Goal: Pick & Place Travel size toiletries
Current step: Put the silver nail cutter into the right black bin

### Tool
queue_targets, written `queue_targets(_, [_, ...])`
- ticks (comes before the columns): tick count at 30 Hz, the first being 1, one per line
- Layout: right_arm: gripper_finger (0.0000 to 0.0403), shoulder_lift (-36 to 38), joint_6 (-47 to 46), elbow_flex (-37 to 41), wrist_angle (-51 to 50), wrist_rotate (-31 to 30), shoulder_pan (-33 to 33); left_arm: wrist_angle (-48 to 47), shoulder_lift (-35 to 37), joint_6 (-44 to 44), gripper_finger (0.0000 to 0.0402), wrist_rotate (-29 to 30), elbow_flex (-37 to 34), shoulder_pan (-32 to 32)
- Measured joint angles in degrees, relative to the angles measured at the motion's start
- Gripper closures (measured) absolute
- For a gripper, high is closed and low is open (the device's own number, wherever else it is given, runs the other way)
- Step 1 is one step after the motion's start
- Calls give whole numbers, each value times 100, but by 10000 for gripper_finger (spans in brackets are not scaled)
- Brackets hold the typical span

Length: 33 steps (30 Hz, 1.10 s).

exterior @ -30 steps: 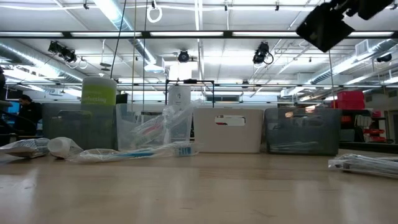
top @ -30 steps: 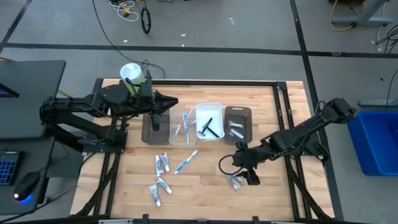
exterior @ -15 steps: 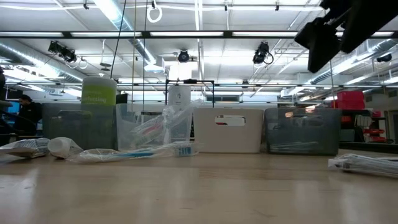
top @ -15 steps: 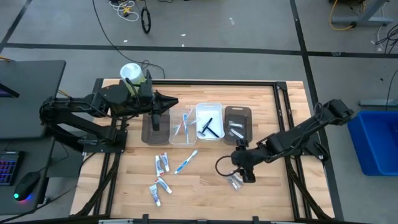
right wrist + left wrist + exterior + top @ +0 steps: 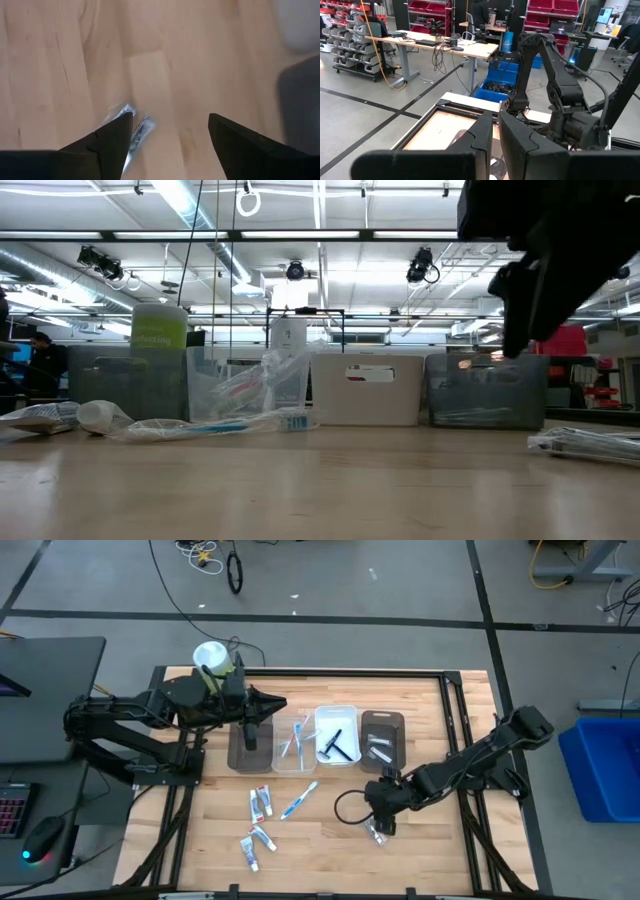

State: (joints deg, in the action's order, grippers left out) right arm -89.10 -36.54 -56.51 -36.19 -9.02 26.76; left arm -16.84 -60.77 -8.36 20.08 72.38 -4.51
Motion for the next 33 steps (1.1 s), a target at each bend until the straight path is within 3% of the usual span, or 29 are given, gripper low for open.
queue_targets(14, [156, -763, -1112, 0, -121, 1095, -4, -14, 0, 60, 361, 22, 0, 0])
queue_targets(33, [175, -953, -1215, 2, 64, 1080, 42, 174, 2, 118, 361, 2, 0, -2])
